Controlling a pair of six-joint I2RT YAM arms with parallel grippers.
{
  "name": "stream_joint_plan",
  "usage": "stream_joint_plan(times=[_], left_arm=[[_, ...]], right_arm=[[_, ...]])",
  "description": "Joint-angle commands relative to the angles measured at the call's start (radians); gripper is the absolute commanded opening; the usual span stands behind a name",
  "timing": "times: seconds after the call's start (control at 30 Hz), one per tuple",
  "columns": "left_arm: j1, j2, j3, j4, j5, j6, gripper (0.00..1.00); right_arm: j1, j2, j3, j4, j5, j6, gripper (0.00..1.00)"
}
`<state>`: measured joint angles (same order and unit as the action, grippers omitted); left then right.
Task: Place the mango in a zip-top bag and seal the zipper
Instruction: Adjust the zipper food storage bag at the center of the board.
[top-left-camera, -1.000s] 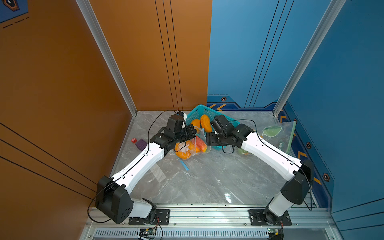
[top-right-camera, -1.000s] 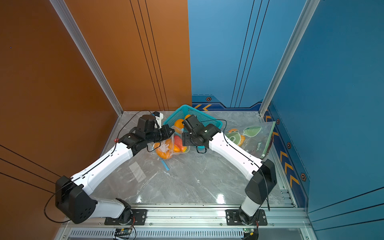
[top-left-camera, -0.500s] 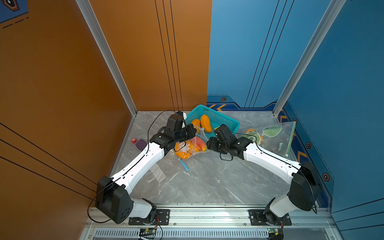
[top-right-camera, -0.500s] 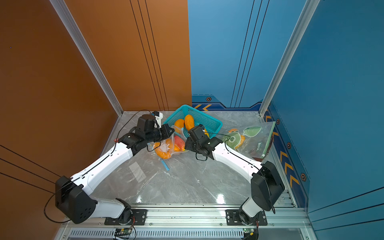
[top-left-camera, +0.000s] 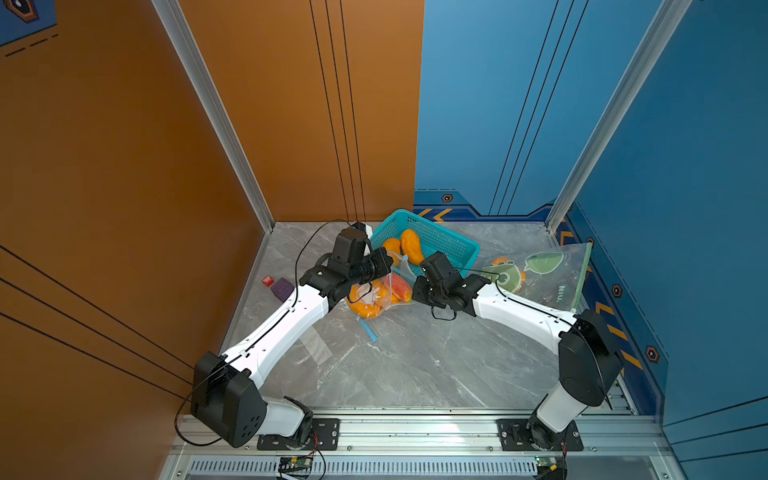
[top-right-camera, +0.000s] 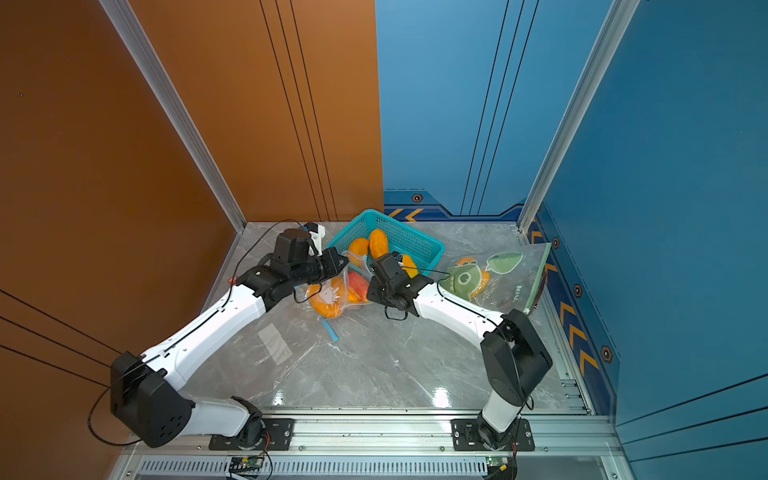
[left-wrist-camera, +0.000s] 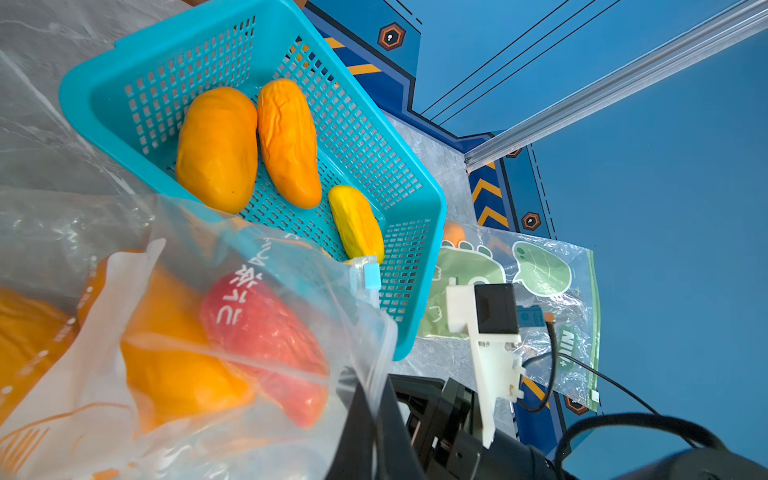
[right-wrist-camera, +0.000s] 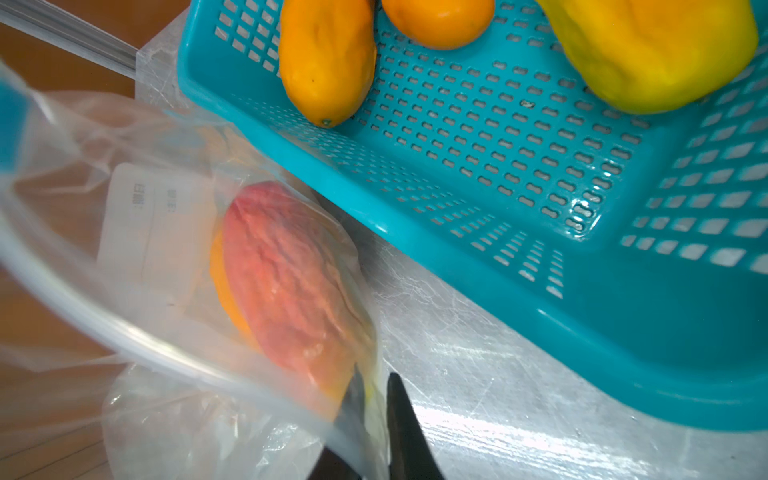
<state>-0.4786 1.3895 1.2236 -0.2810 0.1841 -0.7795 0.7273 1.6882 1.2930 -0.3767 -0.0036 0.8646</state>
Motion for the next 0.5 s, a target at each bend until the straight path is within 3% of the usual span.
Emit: stream_joint_plan(times=[0.0, 0.27, 0.47], left_arm=[[0.007, -0.038, 0.036, 0.026, -0.011, 0.011, 0.00], [-0.014, -0.094, 0.046, 0.026, 0.046, -0.008, 0.00], [-0.068, -0.129, 0.084, 0.035, 0.058, -0.049, 0.00]], right_arm=[[-0.008, -0.005, 0.129, -0.095, 0.027, -0.142, 0.01], [-0.009, 0.050, 0.561, -0.424, 0.068, -0.516, 0.00], [-0.019, 0.069, 0.725, -0.545, -0.055, -0.664, 0.00]])
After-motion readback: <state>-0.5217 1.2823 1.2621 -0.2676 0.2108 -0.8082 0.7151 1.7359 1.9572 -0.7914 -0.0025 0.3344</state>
